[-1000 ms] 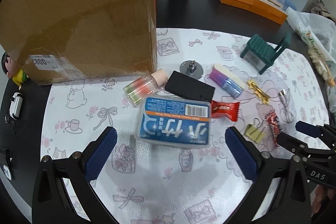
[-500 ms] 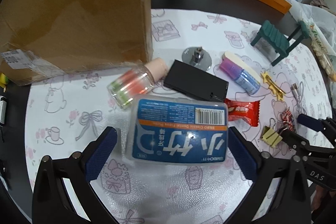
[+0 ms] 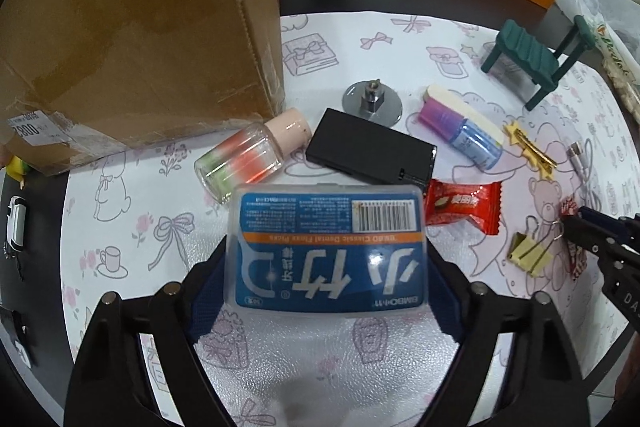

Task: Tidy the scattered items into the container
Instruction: 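Grasp the blue floss pick box with left tool while right tool grasps the red candy bar, then carry the floss box and candy bar with both tools over the cardboard box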

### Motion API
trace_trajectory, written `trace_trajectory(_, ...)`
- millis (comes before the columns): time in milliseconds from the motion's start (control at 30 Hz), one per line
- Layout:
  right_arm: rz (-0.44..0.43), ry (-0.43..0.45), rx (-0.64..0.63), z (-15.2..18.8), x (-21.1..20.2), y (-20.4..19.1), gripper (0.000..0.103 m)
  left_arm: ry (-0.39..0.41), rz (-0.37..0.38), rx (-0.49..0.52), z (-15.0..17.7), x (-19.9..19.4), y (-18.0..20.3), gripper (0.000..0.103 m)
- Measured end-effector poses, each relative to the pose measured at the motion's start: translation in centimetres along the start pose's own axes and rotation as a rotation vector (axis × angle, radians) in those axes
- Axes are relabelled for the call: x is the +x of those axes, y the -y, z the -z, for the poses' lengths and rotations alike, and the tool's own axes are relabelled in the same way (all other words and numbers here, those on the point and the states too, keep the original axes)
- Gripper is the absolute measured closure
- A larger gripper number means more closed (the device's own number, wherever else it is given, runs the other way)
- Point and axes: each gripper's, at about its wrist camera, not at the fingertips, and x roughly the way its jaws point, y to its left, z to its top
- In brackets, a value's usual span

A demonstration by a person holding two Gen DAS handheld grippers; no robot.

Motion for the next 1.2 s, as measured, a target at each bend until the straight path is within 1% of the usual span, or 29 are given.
trace_trajectory(233,0.012,0.01,-0.006,-0.1,-1.4,-0.8,0.084,-0.003,0.029,-0.05,0.5,-1.0,-0.5,0.019)
trace_trajectory(367,0.012,0.018,-0.004,-0.3,-2.8,-1.4,0.084,0.017,0.035,-0.066,0.8,-2.7,-0.5,0.019)
trace_trajectory(500,-0.004,0.025,0.002,-0.2,-4.6,-2.1,0.084,0.042,0.034,-0.08,1.0,-5.1,-0.8,0.019)
trace_trajectory(700,-0.013,0.064,-0.008,-0.5,-8.4,-4.0,0.084,0.088,0.029,-0.104,0.7,-9.7,-1.3,0.019)
trace_trajectory(767,-0.022,0.084,-0.019,-0.7,-10.0,-4.7,0.084,0.106,0.029,-0.109,-0.4,-10.5,-1.1,0.019)
trace_trajectory(1000,-0.046,0.136,-0.076,-1.8,-15.2,-7.7,0.084,0.163,0.011,-0.136,-1.4,-15.6,-1.7,0.019)
trace_trajectory(1200,-0.051,0.162,-0.096,-2.4,-17.9,-9.2,0.084,0.204,-0.006,-0.147,-2.0,-19.1,-2.2,0.019)
